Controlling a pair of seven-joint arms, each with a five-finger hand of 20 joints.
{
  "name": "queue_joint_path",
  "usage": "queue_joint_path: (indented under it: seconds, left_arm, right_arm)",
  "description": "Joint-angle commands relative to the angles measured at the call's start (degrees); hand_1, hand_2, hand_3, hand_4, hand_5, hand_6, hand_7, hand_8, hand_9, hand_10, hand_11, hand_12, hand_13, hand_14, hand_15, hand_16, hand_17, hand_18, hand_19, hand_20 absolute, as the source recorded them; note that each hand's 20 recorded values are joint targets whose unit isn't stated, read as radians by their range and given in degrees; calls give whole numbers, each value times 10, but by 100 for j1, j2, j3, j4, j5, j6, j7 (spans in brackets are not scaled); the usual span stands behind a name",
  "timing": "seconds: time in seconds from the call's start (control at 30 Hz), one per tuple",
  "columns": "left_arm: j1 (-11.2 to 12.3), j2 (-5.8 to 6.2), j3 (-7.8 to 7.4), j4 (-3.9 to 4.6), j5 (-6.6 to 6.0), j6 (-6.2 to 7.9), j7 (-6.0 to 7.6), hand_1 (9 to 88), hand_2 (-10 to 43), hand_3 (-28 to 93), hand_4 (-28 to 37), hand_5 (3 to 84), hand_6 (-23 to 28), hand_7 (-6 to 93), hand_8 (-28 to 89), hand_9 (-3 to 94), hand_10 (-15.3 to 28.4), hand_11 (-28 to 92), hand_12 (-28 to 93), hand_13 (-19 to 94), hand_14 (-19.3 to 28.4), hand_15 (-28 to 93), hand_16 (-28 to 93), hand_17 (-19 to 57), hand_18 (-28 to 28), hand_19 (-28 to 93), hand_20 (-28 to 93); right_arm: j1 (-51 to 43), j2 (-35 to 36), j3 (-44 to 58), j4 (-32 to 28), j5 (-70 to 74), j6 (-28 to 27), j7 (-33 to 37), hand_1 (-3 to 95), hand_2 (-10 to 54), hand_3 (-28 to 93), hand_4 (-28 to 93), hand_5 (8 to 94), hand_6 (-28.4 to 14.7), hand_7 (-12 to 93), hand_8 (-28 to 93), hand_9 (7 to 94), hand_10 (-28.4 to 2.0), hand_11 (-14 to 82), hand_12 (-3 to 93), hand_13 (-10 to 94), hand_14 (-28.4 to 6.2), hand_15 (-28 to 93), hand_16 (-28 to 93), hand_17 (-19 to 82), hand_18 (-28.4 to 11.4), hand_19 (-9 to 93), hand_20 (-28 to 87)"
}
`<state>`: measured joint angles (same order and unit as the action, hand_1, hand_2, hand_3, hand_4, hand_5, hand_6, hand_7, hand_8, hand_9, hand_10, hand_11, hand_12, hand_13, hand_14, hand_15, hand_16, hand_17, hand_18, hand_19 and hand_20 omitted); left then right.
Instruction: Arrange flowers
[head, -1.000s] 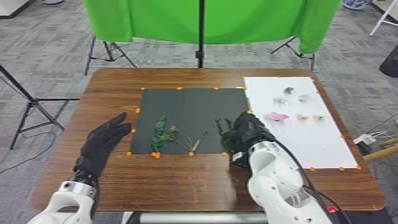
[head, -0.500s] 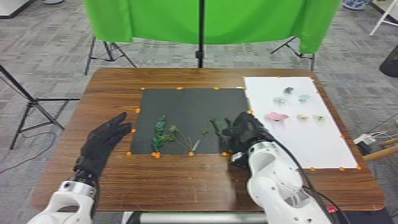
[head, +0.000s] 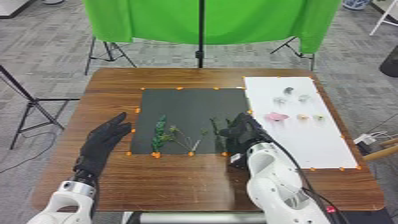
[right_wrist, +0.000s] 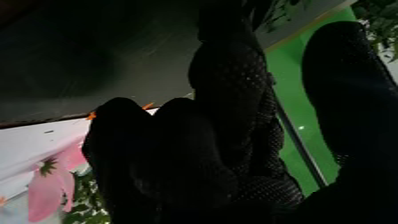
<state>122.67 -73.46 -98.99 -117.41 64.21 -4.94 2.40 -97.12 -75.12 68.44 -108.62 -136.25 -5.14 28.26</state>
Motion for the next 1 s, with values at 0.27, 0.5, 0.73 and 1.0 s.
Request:
queue_joint_path:
  seconds: [0.27, 0.5, 0.73, 1.0]
  left_arm:
    - [64, -76, -3, 21, -9, -46, -38, 204, -37, 648, -230, 418, 27, 39, -45, 430, 124, 122, 152, 323, 154, 89, 59, 35, 135, 31, 211]
    - [106, -52, -27, -1, -23, -18, -33, 202, -37, 649, -230, 420, 27, 40, -46, 432, 124, 121, 153, 323, 154, 88, 58, 34, 135, 31, 210]
    - [114, -54, -18, -3, -26, -30, -41, 202, -38, 651, -230, 420, 27, 39, -45, 433, 125, 120, 152, 323, 155, 88, 58, 35, 135, 31, 209]
    - [85, -40, -19, 7, -35, -41, -61, 202, -38, 651, -231, 420, 25, 40, -45, 432, 125, 120, 152, 323, 155, 88, 58, 34, 135, 31, 210]
  right_arm:
    - [103, 861, 585, -755, -84, -296, -41, 351, -95, 591, -66, 797, -35, 335, -76, 896, -129, 429, 251, 931, -27, 621, 315, 686, -118, 932, 627]
    - [468, 1422, 1238, -500, -323, -1299, 97, 363, -95, 634, -74, 620, -36, 169, -53, 678, -177, 178, 229, 781, -81, 630, 325, 551, -155, 932, 567]
    - [569, 1564, 1421, -90, -444, -2139, -101, 374, -95, 654, -89, 498, -29, 124, -53, 531, -188, 105, 219, 710, -108, 657, 316, 504, -173, 932, 540]
    - [565, 1471, 1141, 254, -609, -1554, -383, 379, -95, 665, -102, 478, -20, 126, -54, 525, -182, 112, 229, 705, -104, 681, 305, 504, -172, 932, 534]
